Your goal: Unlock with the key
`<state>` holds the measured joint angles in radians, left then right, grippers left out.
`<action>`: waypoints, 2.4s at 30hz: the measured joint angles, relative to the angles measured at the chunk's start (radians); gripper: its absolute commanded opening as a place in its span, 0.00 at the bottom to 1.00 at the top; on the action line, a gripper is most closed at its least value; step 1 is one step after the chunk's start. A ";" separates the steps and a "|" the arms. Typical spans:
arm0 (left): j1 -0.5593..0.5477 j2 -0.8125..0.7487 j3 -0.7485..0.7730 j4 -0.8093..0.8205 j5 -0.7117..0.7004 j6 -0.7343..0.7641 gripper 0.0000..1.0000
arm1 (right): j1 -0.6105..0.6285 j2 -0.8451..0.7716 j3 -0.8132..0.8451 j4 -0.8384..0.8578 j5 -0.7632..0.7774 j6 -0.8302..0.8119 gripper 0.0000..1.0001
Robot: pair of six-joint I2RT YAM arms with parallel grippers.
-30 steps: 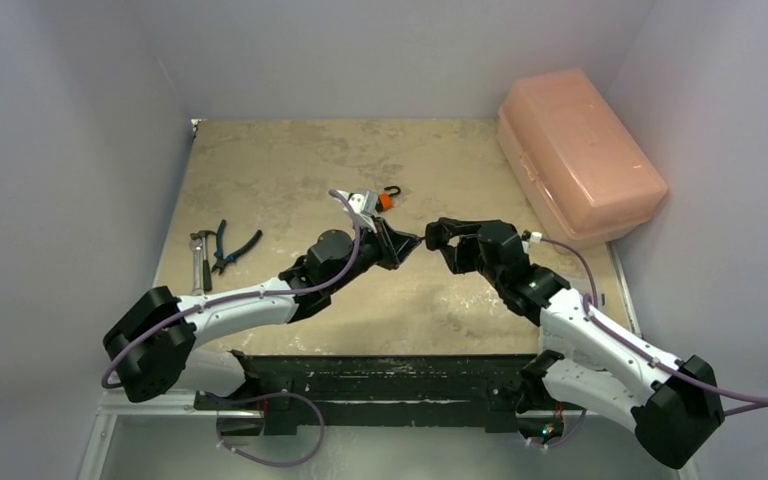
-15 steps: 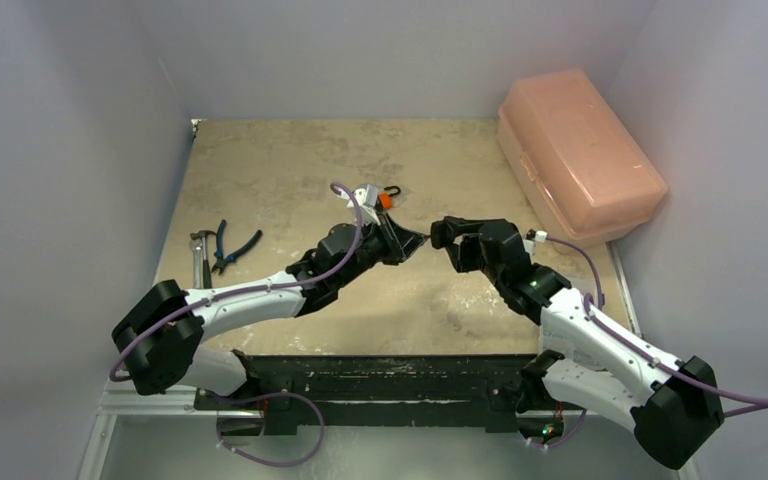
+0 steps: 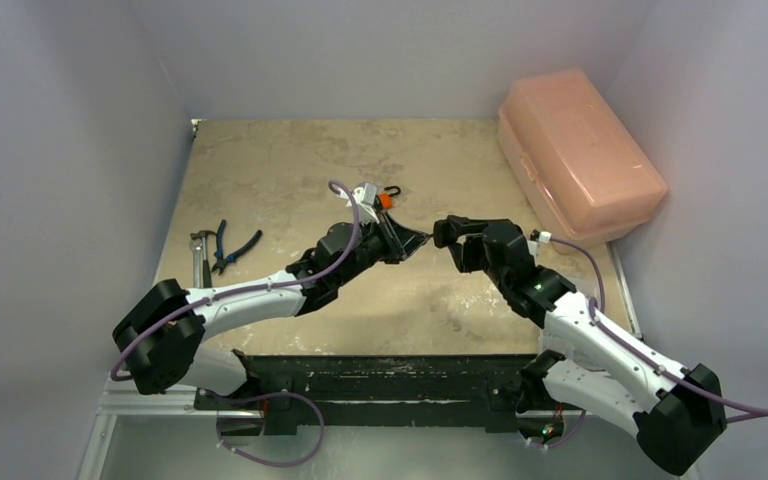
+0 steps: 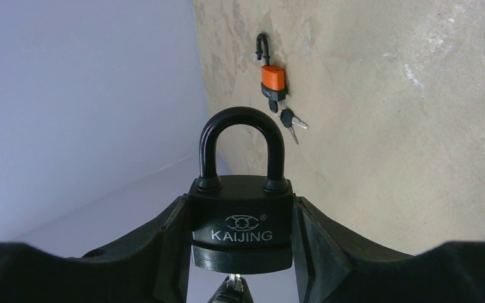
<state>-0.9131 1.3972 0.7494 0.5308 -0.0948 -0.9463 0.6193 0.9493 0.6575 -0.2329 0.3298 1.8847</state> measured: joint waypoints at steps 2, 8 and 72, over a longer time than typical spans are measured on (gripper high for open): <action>0.005 -0.003 0.000 0.005 0.014 -0.026 0.00 | 0.000 -0.016 -0.007 0.013 0.002 0.000 0.00; 0.016 -0.006 -0.008 0.013 0.048 -0.111 0.00 | 0.000 -0.043 -0.031 0.051 0.002 -0.028 0.00; -0.039 -0.350 0.069 -0.400 -0.102 0.124 0.00 | 0.029 0.006 0.085 0.092 -0.218 -0.105 0.00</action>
<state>-0.9516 1.0473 0.8185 0.1310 -0.1970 -0.8223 0.6479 0.9558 0.7422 -0.1406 0.1120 1.7798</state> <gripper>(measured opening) 0.090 0.563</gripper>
